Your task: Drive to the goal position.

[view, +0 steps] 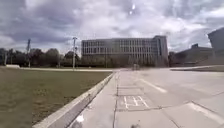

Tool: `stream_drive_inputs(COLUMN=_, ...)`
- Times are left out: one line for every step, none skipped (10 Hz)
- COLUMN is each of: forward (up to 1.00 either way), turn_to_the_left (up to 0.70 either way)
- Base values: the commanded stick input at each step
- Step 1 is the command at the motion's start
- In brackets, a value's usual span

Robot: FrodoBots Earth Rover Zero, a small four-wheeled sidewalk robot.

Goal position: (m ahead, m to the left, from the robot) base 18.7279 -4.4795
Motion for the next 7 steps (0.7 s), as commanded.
stream_drive_inputs(forward=0.7, turn_to_the_left=-0.21)
stream_drive_inputs(forward=0.7, turn_to_the_left=0.0)
stream_drive_inputs(forward=0.7, turn_to_the_left=0.0)
stream_drive_inputs(forward=0.7, turn_to_the_left=0.0)
stream_drive_inputs(forward=0.7, turn_to_the_left=0.0)
stream_drive_inputs(forward=0.7, turn_to_the_left=0.0)
stream_drive_inputs(forward=0.7, turn_to_the_left=0.0)
